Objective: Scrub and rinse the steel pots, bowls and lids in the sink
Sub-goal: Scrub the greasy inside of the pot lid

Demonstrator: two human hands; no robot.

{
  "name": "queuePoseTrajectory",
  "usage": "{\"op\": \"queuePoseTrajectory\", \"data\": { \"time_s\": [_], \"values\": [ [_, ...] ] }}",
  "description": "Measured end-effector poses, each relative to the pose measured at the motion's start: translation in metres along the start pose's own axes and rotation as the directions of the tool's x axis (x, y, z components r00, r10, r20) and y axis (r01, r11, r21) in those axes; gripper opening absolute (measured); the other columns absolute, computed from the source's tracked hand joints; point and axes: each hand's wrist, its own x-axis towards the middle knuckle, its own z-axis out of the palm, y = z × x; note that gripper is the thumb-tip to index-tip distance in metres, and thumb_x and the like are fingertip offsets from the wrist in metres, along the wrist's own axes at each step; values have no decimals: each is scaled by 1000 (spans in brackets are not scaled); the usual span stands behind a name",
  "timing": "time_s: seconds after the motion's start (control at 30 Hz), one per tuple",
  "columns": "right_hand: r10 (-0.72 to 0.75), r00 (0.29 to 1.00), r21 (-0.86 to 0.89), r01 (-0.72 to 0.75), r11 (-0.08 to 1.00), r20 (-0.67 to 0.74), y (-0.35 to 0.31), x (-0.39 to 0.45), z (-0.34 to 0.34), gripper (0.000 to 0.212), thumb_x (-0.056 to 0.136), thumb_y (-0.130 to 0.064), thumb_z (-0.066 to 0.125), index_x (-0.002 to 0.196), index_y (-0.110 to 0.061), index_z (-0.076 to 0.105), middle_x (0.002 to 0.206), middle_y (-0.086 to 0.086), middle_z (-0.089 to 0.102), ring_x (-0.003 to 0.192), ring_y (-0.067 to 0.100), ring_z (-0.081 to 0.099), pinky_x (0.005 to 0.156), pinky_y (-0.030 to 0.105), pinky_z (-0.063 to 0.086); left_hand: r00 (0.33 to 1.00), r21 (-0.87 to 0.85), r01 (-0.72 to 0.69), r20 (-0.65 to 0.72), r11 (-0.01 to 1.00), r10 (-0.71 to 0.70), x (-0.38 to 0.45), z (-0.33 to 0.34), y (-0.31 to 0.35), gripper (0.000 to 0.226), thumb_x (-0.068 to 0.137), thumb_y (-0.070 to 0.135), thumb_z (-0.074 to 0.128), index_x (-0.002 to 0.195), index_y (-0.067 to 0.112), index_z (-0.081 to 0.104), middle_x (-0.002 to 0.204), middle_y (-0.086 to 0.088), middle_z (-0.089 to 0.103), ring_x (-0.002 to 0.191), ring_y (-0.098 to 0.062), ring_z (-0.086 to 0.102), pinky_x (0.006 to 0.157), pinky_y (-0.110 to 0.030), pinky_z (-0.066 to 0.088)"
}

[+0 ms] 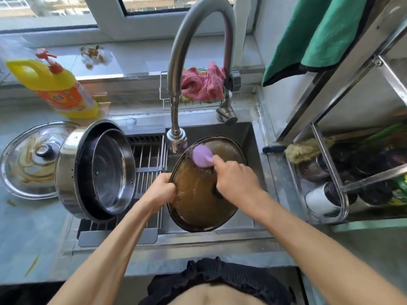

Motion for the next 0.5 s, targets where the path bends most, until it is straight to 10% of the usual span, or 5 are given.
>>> {"op": "queuePoseTrajectory", "data": {
  "time_s": [0.07, 0.2, 0.33, 0.43, 0.5],
  "values": [
    [-115, 992, 19, 115, 993, 52, -12, -7, 1, 42, 94, -15, 40, 132, -30, 43, 92, 14, 68, 82, 41, 67, 63, 41, 45, 1000, 4, 4, -11, 1000, -4, 2, -4, -2, 43, 73, -27, 31, 55, 9, 46, 43, 5, 44, 40, -10, 44, 41, -19, 31],
    [220, 975, 0, -220, 976, -20, 30, 19, -13, 37, 97, -14, 37, 131, -24, 46, 97, 19, 68, 89, 43, 66, 69, 45, 48, 999, -38, 19, -44, 999, -21, 8, -10, -8, 43, 61, -28, 28, 51, 12, 40, 48, -3, 37, 48, -17, 37, 45, -22, 26],
    [-108, 990, -27, 111, 993, 95, 12, -3, 4, 46, 94, -14, 40, 136, -32, 41, 90, 12, 67, 79, 39, 66, 59, 40, 43, 996, -94, 34, -74, 995, -41, 10, -17, -14, 53, 58, -30, 27, 38, 17, 42, 49, -4, 38, 46, -17, 39, 43, -20, 28],
    [239, 971, 25, -240, 971, 23, 52, 18, -6, 39, 95, -12, 38, 131, -24, 46, 95, 17, 67, 88, 41, 66, 68, 43, 47, 998, -99, 24, -48, 995, -28, 8, -15, -5, 56, 57, -33, 28, 35, 18, 38, 45, -2, 38, 40, -13, 40, 40, -17, 29],
    [138, 990, -7, -138, 990, 14, 47, 13, 4, 38, 98, -15, 38, 135, -24, 43, 97, 17, 68, 88, 42, 65, 65, 41, 43, 998, -107, 36, -42, 994, -41, 8, -14, -7, 57, 56, -34, 29, 37, 20, 36, 43, -1, 38, 38, -13, 40, 39, -16, 29]
  ]
}}
